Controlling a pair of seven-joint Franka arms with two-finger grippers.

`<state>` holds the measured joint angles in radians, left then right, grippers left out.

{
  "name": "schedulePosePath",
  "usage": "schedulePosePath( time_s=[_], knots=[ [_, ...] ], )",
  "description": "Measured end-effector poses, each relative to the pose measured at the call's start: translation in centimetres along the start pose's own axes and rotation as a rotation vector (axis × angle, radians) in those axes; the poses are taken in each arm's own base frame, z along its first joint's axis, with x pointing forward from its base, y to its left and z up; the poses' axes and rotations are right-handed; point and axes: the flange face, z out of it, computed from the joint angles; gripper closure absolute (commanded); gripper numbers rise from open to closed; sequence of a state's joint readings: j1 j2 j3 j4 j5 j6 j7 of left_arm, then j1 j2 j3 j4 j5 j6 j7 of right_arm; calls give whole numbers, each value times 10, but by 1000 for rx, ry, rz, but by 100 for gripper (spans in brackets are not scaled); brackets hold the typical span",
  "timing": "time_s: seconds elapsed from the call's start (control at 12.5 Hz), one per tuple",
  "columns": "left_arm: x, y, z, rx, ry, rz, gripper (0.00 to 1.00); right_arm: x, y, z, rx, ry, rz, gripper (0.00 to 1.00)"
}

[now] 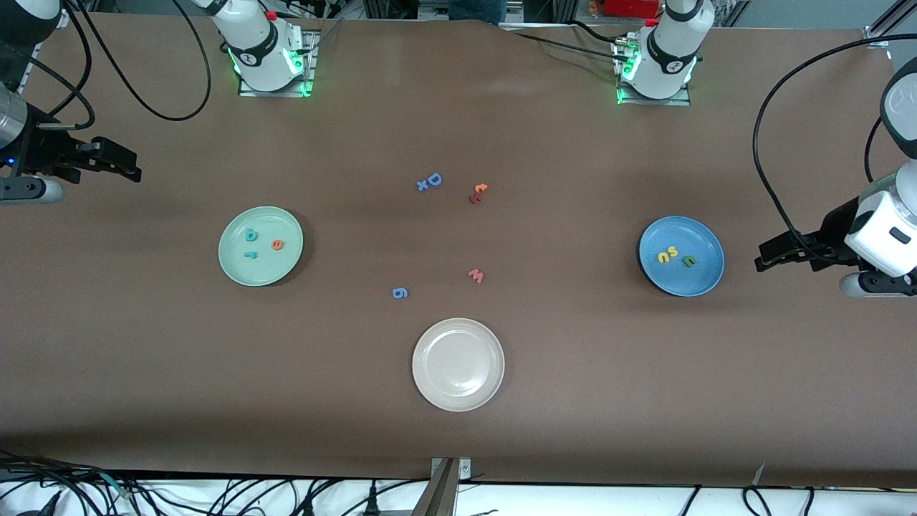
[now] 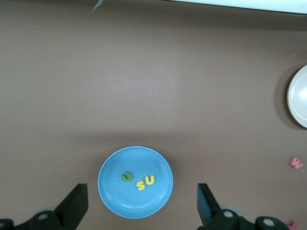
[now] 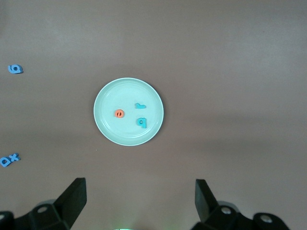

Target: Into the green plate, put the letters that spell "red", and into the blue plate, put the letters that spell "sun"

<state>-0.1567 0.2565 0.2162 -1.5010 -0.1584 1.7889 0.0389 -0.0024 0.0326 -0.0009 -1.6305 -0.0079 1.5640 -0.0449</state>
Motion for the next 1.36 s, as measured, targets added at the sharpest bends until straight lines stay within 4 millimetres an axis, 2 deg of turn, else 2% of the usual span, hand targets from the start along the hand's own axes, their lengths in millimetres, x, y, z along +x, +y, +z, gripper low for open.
schedulePosePath(
  time_s=[0.32, 0.56, 0.96, 1.12, 1.36],
  knots=[
    [0, 10, -2, 3, 3, 27, 0, 0, 0, 0, 0, 0, 0, 0],
    [-1, 10, -9, 2, 12, 29, 0, 0, 0, 0, 0, 0, 0, 0],
    [-37, 20, -62, 8, -11, 62, 0, 0, 0, 0, 0, 0, 0, 0],
    [-44, 30, -62, 26, -23, 87, 0, 0, 0, 0, 0, 0, 0, 0],
    [-45, 31, -56, 27, -44, 89, 0, 0, 0, 0, 0, 0, 0, 0]
  ],
)
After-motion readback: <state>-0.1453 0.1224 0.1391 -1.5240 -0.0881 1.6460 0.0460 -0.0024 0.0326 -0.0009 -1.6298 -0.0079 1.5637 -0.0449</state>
